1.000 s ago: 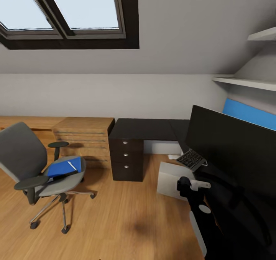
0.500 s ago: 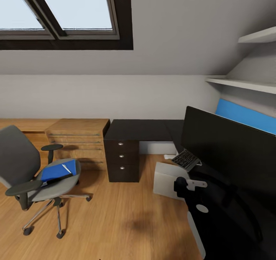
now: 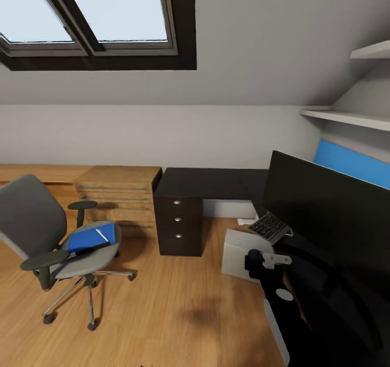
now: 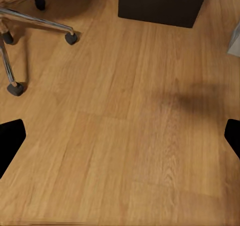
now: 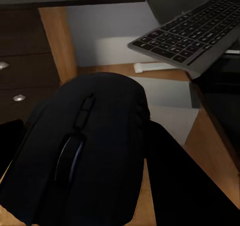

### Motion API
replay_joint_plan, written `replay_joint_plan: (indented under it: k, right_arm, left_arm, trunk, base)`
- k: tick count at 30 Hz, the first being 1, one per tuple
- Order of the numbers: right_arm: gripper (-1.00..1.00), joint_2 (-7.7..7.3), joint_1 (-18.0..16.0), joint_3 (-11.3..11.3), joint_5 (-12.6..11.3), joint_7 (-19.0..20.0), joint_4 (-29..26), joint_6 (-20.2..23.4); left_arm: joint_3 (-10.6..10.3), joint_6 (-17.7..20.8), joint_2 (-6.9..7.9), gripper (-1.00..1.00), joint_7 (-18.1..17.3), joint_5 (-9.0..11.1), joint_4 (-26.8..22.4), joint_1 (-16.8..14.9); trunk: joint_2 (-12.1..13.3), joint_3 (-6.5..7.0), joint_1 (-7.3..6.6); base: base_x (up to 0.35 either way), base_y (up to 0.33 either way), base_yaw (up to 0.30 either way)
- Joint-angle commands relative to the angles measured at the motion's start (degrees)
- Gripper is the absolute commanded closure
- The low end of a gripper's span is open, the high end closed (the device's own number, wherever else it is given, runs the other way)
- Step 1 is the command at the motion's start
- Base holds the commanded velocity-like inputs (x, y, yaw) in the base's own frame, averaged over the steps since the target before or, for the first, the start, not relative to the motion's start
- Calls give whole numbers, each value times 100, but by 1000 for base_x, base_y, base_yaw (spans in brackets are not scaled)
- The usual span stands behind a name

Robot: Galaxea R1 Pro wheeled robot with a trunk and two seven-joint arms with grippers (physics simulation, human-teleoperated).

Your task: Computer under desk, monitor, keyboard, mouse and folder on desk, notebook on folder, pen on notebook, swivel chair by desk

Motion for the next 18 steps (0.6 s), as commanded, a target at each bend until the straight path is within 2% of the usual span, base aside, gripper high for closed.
replay_joint_plan:
  k: [1, 5, 10, 18]
  right_arm:
    - [100, 4, 1, -4, -13, -19, -9, 17]
    - [100, 4, 6, -3, -13, -24, -7, -17]
    - [100, 4, 7, -3, -13, -25, 8, -32]
    - [100, -4, 7, -11, -13, -21, 20, -31]
  left_arm:
    - [-22, -20, 1, -100, 7, 53, 4, -5]
    - [-22, -21, 1, -100, 8, 54, 5, -5]
    - [-21, -21, 1, -100, 7, 54, 3, -5]
    - [-21, -21, 1, -100, 8, 54, 5, -5]
  trunk:
    - [-5, -12, 0]
    - [-5, -34, 0]
    - [-5, -61, 0]
    - [-5, -75, 0]
  base:
    - [0, 0, 228]
    - [33, 0, 232]
    - [278, 0, 211]
    - [331, 69, 35]
